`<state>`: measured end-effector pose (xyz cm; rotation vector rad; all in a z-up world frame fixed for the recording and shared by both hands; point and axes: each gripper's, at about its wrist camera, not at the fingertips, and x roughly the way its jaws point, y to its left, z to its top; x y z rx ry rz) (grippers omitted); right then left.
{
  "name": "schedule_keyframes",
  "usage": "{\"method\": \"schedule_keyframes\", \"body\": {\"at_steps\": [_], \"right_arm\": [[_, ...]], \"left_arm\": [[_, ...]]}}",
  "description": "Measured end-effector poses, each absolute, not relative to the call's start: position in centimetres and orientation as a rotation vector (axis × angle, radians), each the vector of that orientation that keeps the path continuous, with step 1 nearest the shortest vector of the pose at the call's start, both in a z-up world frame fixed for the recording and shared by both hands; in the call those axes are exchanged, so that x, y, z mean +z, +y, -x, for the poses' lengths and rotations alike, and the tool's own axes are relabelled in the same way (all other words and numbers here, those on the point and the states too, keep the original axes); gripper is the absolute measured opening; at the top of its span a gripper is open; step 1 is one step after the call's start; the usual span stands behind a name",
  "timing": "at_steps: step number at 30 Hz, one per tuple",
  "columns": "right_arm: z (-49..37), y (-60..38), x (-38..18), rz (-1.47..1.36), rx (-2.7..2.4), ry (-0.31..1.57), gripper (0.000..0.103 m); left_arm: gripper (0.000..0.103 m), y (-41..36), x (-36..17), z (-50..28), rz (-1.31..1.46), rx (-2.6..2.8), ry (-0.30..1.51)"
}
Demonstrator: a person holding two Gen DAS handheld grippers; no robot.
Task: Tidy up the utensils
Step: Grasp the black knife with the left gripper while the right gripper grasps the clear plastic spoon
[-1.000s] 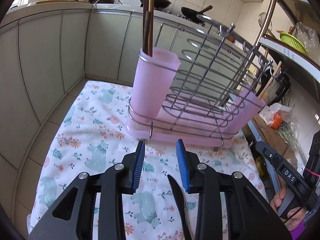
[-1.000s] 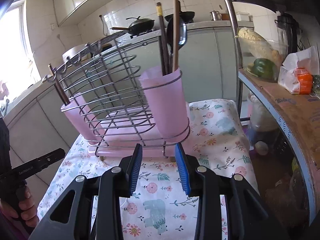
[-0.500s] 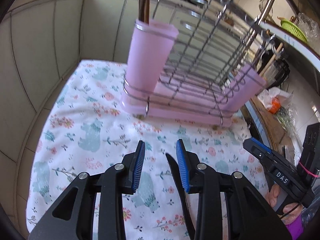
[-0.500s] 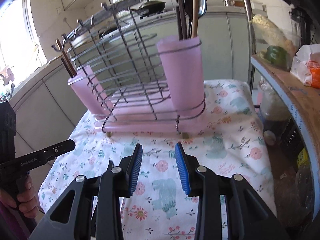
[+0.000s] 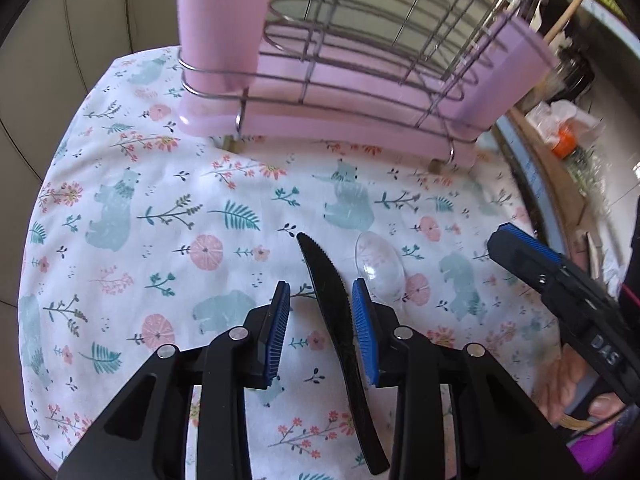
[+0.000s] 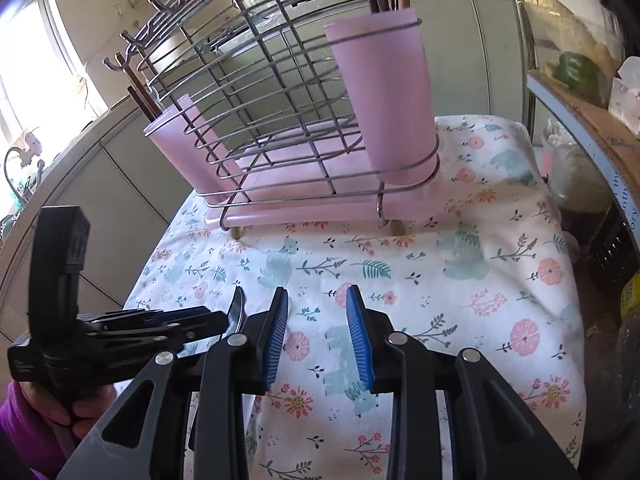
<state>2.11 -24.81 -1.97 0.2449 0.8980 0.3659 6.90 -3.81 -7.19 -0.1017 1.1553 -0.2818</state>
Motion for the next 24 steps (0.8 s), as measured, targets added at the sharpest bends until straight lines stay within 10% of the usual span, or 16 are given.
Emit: {"method": "schedule_keyframes", "body": {"at_steps": [5, 11, 24], "right_arm": [[-2.2, -24.7, -2.3, -0.245, 0.369, 0.909, 0.030], [-2.4, -24.6, -2.6, -0.263, 0.381, 0.936, 0.030], [-3.7, -20.9, -4.3, -0.281, 0.453, 1.072, 0.033]], "left_arm": [[0.030, -5.0, -8.0, -6.8, 0.037, -0.253, 1.153], [0.002, -4.6, -8.2, -6.7, 0.019, -0.219, 1.128], [0.001, 0.4, -6.2, -6.3, 0.204, -0.261, 1.076]]}}
